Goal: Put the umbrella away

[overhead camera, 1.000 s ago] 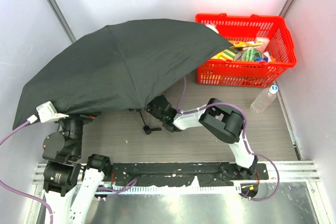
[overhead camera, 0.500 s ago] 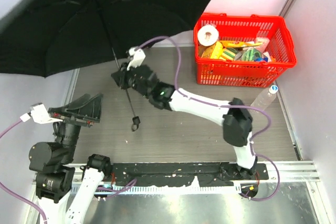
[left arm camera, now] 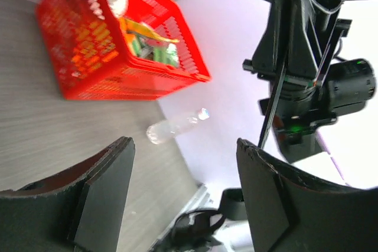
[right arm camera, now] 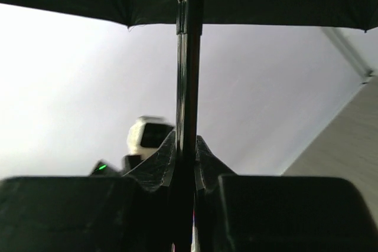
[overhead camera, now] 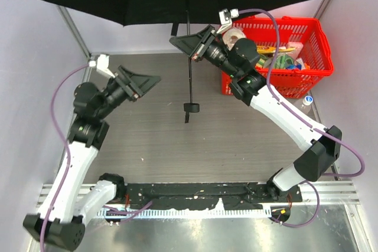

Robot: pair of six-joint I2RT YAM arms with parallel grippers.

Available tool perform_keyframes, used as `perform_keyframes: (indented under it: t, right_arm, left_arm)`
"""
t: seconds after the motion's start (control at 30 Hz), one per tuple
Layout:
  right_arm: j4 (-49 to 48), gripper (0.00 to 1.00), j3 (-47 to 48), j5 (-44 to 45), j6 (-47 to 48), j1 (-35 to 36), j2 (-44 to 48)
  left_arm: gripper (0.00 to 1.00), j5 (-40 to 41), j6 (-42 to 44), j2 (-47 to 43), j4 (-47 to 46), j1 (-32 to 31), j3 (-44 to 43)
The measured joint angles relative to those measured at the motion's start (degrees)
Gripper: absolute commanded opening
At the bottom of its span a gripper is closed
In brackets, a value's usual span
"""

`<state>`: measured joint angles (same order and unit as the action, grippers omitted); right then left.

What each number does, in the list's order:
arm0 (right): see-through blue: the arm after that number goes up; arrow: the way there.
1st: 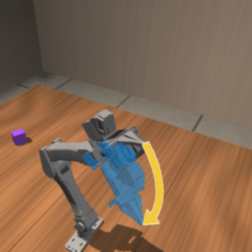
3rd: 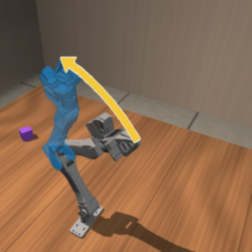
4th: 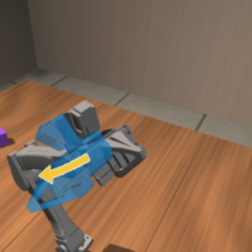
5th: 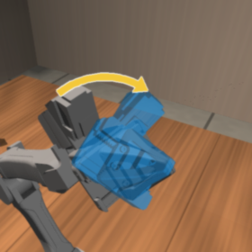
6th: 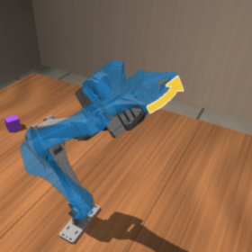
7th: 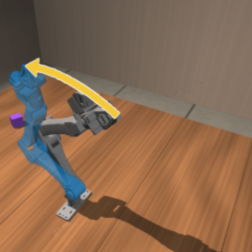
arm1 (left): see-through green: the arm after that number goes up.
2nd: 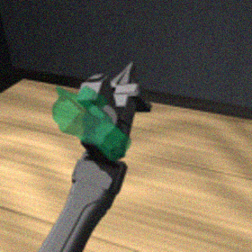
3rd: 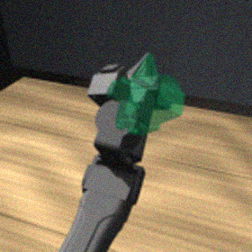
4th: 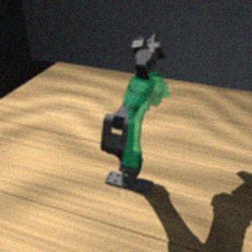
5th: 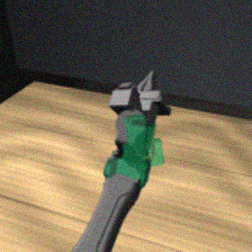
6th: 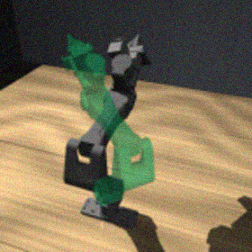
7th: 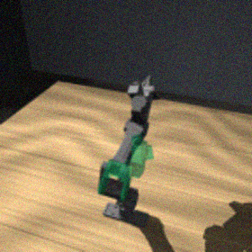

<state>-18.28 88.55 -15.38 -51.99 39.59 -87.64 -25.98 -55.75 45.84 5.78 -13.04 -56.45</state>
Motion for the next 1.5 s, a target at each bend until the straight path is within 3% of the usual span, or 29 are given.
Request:
perform_keyframes:
  t: [0.1, 0.23, 0.37, 0.47, 0.67, 0.7, 0.87, 1.1, 1.13, 1.2, 1.23, 1.27, 1.33, 1.4, 1.43, 1.5]
  right_arm:
    - [-5.4, 0.01, -2.1, -5.9, -5.6, -1.6, 0.1]
    - [-11.1, 0.01, -2.4, -14.0, -10.4, -1.7, -0.8]
    - [-19.7, 0.01, -5.3, -18.5, -10.9, -1.4, -0.7]
    - [-23.1, 0.01, -5.5, -19.7, -10.7, -1.1, -1.0]
    - [-38.2, 0.01, -1.7, -18.2, -13.9, -1.2, -7.0]
    - [-40.0, 0.01, -0.7, -17.9, -14.7, -1.2, -8.3]
    - [-49.2, 0.01, 4.7, -15.6, -20.5, -1.4, -15.9]
    - [-51.5, 0.01, 5.0, -13.6, -26.7, -1.5, -18.6]
    - [-51.6, 0.01, 5.0, -13.4, -26.9, -1.5, -18.6]
    - [-52.0, 0.01, 5.0, -13.2, -27.0, -1.5, -18.6]
    - [-52.1, 0.01, 5.0, -13.0, -27.3, -1.4, -18.6]
    - [-51.9, 0.01, 5.0, -12.7, -27.3, -1.3, -18.5]
    - [-50.9, 0.07, 5.0, -12.7, -27.3, -1.2, -18.4]
    - [-47.0, 0.25, 5.0, -12.6, -26.1, -1.2, -17.9]
    - [-44.5, 0.46, 5.0, -12.5, -24.8, -1.3, -17.5]
    - [-35.8, 0.59, 5.0, -11.0, -19.8, -1.3, -15.9]
  left_arm:
    - [0.86, -7.4, -8.8, 6.3, -11.7, 0.0, 1.8]
    - [0.97, -12.5, -16.7, 8.3, -24.1, 0.0, 2.4]
    - [0.96, -17.2, -19.8, 10.4, -31.9, -0.1, -2.4]
    - [0.9, -19.8, -20.6, 13.4, -36.7, -0.3, -7.7]
    - [0.81, -20.8, -21.2, 18.6, -42.5, -5.5, -8.7]
    - [0.75, -20.8, -21.4, 20.0, -42.9, -6.8, -8.6]
    - [0.62, -20.9, -21.7, 24.0, -42.8, -9.9, -7.6]
    - [0.42, -21.9, -18.5, 24.5, -40.5, -9.7, -8.1]
    - [0.35, -22.1, -18.2, 24.6, -40.4, -9.7, -8.2]
    - [0.07, -22.4, -17.5, 24.6, -40.4, -9.7, -8.2]
    - [0.0, -22.5, -16.6, 24.7, -39.9, -9.7, -8.2]
    - [0.0, -22.6, -16.6, 24.8, -39.5, -9.6, -8.2]
    - [0.0, -22.8, -13.6, 24.8, -39.2, -9.4, -8.3]
    - [0.0, -20.0, -7.9, 23.5, -32.3, -9.5, -9.4]
    - [0.0, -18.4, -5.2, 22.8, -28.8, -9.6, -9.9]
    - [0.0, -13.0, 1.2, 20.8, -18.1, -10.4, -12.1]
